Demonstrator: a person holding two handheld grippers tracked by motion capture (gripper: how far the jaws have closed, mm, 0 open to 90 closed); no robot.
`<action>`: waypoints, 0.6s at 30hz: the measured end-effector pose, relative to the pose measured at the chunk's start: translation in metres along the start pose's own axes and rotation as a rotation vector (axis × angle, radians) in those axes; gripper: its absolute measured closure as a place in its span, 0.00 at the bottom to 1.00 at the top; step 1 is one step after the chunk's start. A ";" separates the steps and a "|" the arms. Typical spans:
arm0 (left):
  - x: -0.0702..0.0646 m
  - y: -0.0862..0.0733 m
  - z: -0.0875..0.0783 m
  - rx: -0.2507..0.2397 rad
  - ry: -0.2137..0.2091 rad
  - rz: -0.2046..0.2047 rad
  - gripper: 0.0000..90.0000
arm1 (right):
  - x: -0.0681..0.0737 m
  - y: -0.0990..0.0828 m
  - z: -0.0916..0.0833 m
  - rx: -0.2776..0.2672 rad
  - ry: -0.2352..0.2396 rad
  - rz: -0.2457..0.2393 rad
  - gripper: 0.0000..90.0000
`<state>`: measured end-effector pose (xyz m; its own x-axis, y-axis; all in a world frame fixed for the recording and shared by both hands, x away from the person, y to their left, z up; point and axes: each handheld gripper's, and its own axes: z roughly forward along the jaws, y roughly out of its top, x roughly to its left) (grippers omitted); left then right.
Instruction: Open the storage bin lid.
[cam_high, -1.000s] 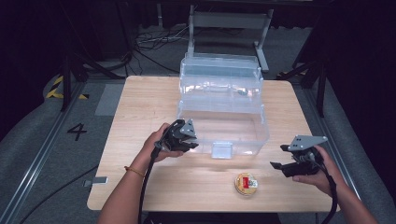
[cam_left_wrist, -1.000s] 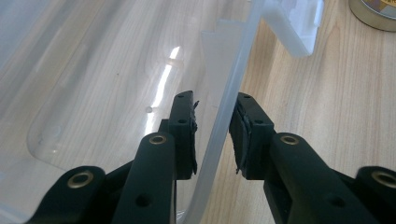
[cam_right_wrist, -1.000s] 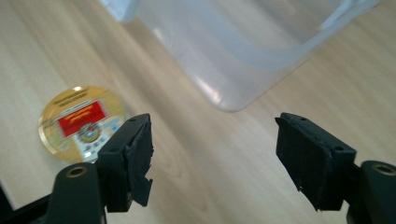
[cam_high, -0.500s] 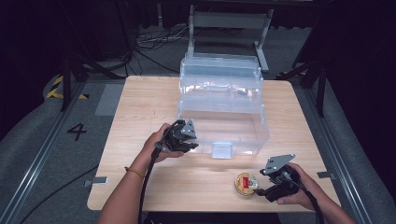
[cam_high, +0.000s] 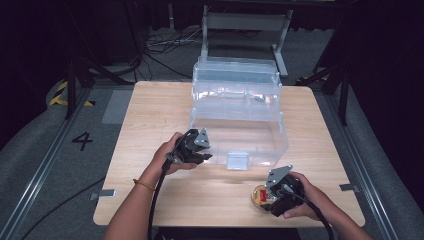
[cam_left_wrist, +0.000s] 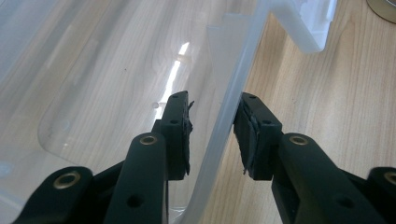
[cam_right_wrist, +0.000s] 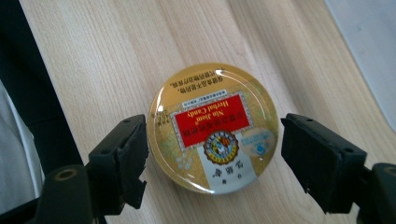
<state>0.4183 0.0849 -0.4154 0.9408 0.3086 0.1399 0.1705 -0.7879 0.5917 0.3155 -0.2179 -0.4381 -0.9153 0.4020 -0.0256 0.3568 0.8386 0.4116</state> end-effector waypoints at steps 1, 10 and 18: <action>0.000 0.000 0.000 -0.002 -0.001 -0.002 0.74 | -0.001 0.001 0.002 0.012 0.009 0.006 0.25; -0.001 -0.001 0.000 -0.015 -0.005 -0.020 0.68 | -0.003 0.013 0.023 0.119 0.031 0.005 0.22; -0.004 -0.002 -0.002 -0.064 0.064 -0.060 0.39 | -0.008 0.009 0.023 0.103 0.029 -0.024 0.23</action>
<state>0.4136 0.0865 -0.4151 0.9086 0.3893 0.1513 0.2052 -0.7316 0.6501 0.3307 -0.2055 -0.4553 -0.9282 0.3719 -0.0069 0.3510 0.8818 0.3151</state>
